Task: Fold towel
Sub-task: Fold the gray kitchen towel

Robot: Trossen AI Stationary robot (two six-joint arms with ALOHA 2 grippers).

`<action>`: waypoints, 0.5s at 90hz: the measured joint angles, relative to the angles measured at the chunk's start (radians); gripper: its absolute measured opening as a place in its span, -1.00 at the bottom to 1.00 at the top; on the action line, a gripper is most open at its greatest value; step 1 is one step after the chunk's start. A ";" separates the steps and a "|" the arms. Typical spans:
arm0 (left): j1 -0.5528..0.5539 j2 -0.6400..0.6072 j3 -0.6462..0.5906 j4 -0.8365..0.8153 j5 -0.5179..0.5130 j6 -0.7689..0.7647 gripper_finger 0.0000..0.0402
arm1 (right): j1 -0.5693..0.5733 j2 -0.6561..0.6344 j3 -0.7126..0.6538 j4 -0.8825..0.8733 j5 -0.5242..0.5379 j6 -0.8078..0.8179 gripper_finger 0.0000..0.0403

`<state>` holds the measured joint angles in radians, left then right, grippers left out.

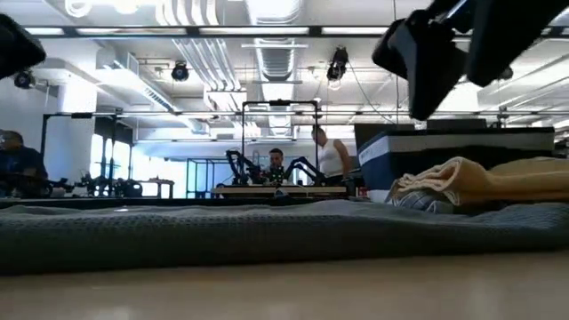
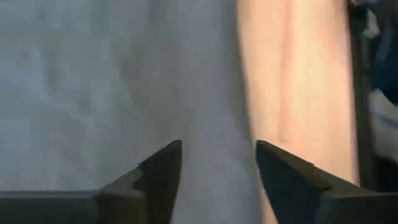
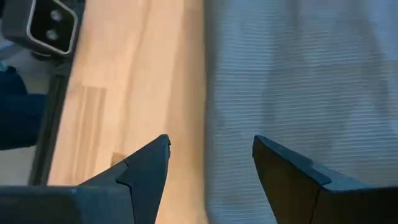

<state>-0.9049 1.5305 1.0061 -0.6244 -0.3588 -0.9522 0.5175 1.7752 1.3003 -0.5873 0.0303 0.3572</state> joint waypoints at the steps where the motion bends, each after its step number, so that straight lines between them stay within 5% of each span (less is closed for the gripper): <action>1: 0.000 0.004 0.006 -0.005 0.009 0.000 0.17 | 0.001 0.000 0.000 0.001 0.000 -0.001 0.11; 19: -0.041 0.119 0.068 -0.044 0.115 -0.067 0.52 | 0.022 0.025 -0.022 -0.013 0.028 -0.002 0.30; 45: -0.103 0.280 0.087 -0.081 0.175 -0.146 0.55 | 0.021 0.099 -0.038 -0.009 0.043 -0.016 0.46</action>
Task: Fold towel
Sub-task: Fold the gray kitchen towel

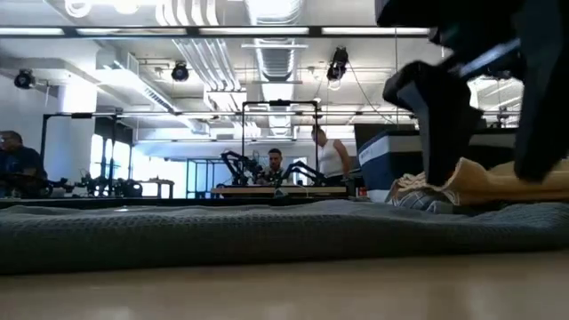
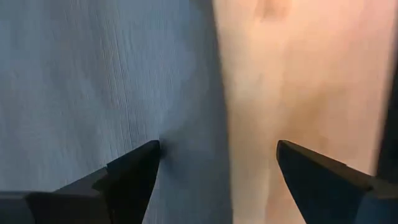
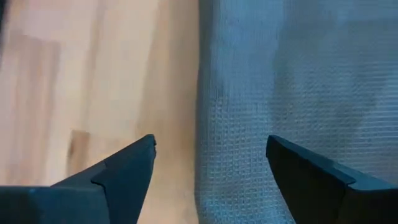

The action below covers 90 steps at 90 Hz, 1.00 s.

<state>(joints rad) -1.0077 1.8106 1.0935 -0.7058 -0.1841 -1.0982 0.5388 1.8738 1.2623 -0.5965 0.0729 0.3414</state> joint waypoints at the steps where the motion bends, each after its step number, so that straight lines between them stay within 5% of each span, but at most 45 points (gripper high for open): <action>1: -0.001 0.002 0.002 -0.002 0.000 -0.005 0.55 | 0.000 0.003 -0.001 -0.001 0.003 -0.001 0.46; 23: -0.008 0.021 0.004 -0.031 -0.016 -0.078 0.55 | 0.002 0.016 -0.014 0.001 0.091 -0.001 0.38; 46: -0.011 0.019 0.000 -0.035 -0.029 -0.095 0.54 | 0.028 0.015 -0.017 -0.009 0.025 0.006 0.25; 90: -0.011 0.020 -0.002 -0.036 -0.041 -0.113 0.54 | 0.041 0.082 -0.033 0.006 0.078 0.010 0.06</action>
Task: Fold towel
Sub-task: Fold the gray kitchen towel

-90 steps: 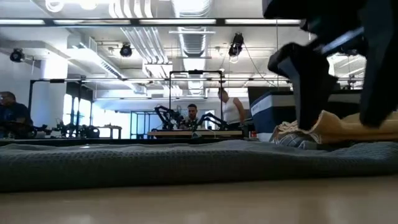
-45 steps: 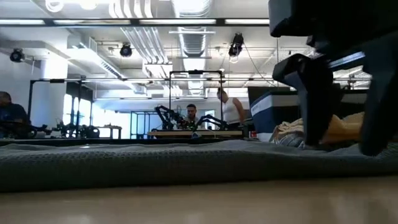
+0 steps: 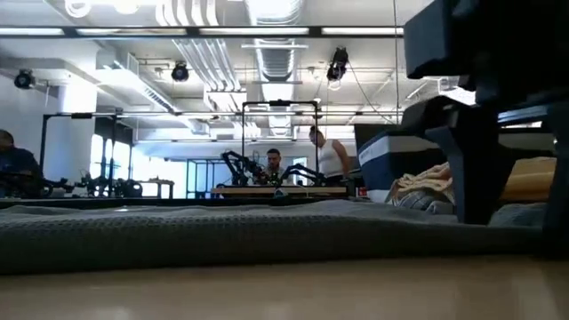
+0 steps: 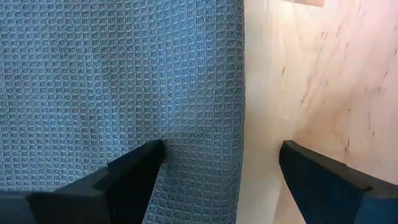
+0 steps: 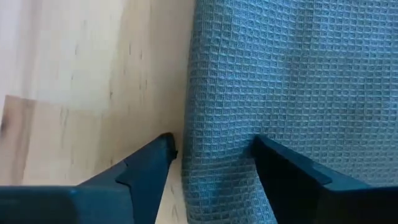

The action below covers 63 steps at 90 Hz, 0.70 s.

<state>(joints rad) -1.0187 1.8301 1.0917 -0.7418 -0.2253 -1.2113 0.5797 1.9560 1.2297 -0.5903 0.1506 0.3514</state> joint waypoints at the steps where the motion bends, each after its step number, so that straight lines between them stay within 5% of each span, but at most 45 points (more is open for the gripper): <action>1: 0.000 0.000 0.000 0.000 0.000 -0.001 0.54 | 0.000 0.001 0.000 0.000 0.004 0.002 0.05; 41: 0.000 0.023 -0.010 -0.006 -0.008 0.001 0.49 | 0.002 0.008 -0.004 -0.014 0.074 0.045 -0.10; 63: 0.001 0.042 -0.011 -0.008 -0.013 0.005 -0.33 | 0.006 0.009 -0.004 -0.014 0.081 0.034 -0.37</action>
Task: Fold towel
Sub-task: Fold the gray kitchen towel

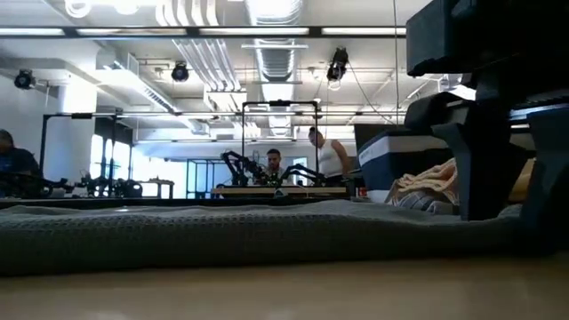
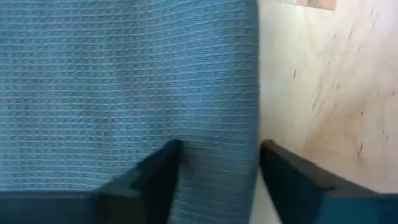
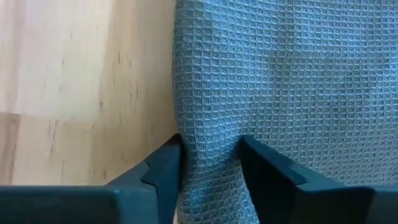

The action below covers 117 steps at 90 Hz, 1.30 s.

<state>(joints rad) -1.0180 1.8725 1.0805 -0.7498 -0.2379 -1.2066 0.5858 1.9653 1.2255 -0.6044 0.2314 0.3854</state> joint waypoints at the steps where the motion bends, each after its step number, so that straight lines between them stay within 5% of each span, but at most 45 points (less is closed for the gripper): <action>1: 0.000 0.000 0.000 0.000 -0.001 0.000 -0.38 | 0.000 0.000 0.000 0.000 0.000 0.000 -0.38; 15: 0.000 0.001 -0.001 0.001 -0.002 0.012 -0.94 | 0.000 0.000 -0.001 -0.001 0.001 -0.001 -0.57; 37: -0.011 -0.010 0.035 -0.016 0.000 -0.004 -0.99 | 0.020 0.003 0.020 -0.064 0.003 0.007 -0.97; 82: -0.070 -0.027 0.238 -0.004 0.069 0.036 -1.00 | 0.143 -0.008 0.165 -0.094 -0.329 0.111 -1.00; 117: -0.019 -0.187 0.230 -0.322 0.002 0.071 -1.00 | -0.002 -0.103 0.238 -0.384 -0.150 0.124 -1.00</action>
<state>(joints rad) -1.0366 1.6853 1.3107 -1.0722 -0.2363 -1.1352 0.5838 1.8622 1.4636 -0.9881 0.0818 0.5098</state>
